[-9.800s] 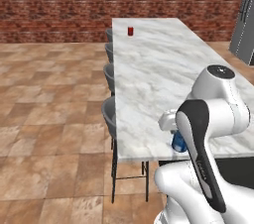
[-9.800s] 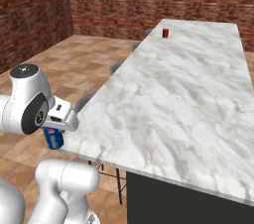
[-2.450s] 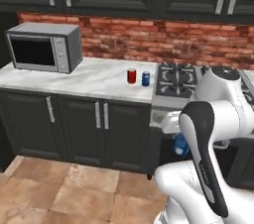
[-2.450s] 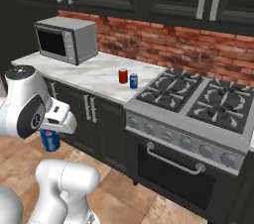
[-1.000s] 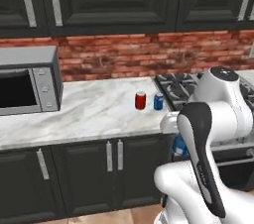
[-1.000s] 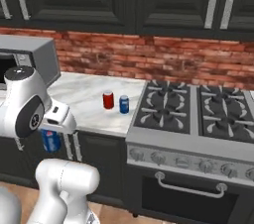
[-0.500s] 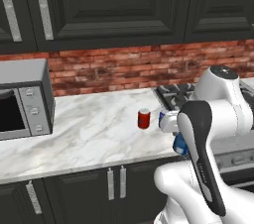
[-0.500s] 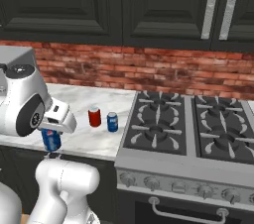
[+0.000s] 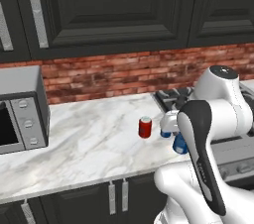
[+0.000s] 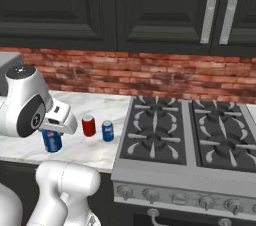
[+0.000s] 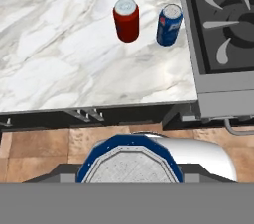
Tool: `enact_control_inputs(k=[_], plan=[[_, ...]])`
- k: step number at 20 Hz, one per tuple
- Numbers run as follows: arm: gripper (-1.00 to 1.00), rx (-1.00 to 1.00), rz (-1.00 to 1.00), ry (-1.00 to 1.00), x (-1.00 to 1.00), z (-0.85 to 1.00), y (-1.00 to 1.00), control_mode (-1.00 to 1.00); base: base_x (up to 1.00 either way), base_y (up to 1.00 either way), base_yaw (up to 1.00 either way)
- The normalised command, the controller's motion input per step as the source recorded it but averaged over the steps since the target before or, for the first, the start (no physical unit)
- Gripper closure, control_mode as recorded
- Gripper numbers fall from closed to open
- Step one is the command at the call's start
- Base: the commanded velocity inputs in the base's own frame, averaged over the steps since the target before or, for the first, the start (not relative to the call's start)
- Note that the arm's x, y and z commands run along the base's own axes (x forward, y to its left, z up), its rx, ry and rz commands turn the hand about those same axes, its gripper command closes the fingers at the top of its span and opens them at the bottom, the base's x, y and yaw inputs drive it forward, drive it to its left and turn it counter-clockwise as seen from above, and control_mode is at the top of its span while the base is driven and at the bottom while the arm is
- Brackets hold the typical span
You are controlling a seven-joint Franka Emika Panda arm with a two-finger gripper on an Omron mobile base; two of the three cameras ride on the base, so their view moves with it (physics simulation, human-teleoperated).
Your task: Four empty soda cans are scattered around the kitchen. Gather all the cans and cluster them next to the stove for recycling.
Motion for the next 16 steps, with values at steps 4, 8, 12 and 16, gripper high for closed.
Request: enact_control_inputs(k=[4, 8, 12, 16], plan=[[1.00, 0.00, 0.00, 0.00, 0.00, 0.00, 0.00, 1.00, 0.29, 0.25, -0.09], [1.00, 0.00, 0.00, 0.00, 0.00, 0.00, 0.00, 1.00, 0.41, 0.15, -0.07], [1.00, -0.03, -0.05, 0.01, 0.31, -0.15, 0.16, -1.00, 0.12, 0.04, -0.02], [1.00, -0.09, -0.05, 0.00, 0.29, -0.15, 0.21, -1.00, 0.00, 0.00, 0.00]])
